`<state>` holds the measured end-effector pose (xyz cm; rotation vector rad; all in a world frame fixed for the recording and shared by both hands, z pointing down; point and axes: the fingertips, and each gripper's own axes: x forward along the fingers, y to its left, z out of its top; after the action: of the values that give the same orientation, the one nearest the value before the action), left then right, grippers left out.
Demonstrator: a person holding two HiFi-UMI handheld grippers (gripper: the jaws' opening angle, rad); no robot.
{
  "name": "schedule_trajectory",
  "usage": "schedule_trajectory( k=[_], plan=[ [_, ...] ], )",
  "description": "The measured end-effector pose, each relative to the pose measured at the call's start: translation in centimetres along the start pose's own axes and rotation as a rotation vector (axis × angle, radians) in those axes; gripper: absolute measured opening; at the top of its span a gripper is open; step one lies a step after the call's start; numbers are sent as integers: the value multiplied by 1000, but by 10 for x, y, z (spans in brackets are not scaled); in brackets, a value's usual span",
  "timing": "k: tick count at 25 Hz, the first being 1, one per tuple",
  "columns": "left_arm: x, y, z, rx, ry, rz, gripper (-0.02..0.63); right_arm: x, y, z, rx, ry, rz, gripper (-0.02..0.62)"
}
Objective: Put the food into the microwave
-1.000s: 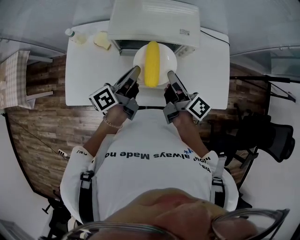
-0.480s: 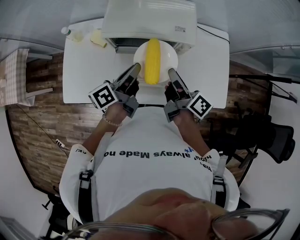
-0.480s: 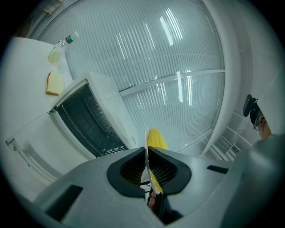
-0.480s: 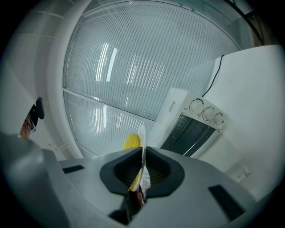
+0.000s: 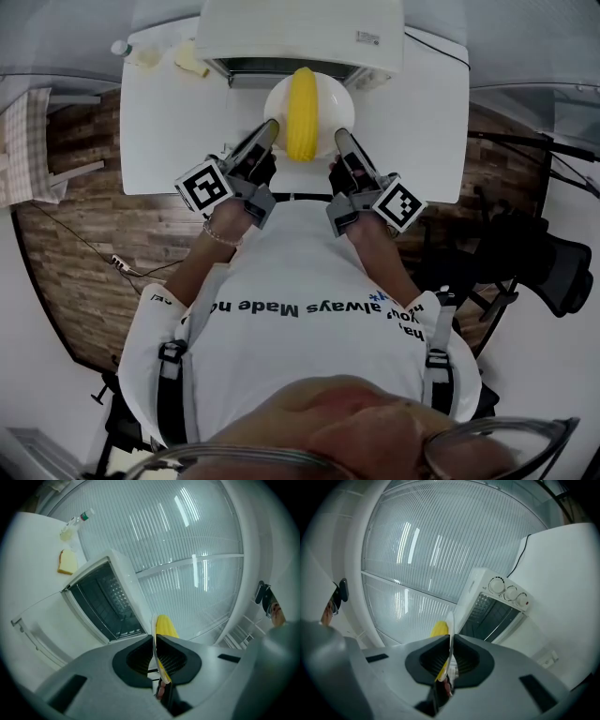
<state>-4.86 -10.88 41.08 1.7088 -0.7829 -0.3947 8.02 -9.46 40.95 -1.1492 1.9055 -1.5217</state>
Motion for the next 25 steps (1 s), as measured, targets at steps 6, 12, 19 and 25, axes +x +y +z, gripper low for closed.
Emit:
schedule_trajectory(
  k=[6,12,19,25],
  plan=[
    [1,15,-7,-14,6,14,20,-1,-17,-7,13,6,-26,25],
    [4,31,-10,8,26,29,20,3,-30,-10,0,10,-36,25],
    [12,54,-8,24,40,44,20,14,-50,-13,-16,24,-51,25],
    [22,76,-6,31,54,67,20,26,-73,-15,-8,33,-81,25]
  ],
)
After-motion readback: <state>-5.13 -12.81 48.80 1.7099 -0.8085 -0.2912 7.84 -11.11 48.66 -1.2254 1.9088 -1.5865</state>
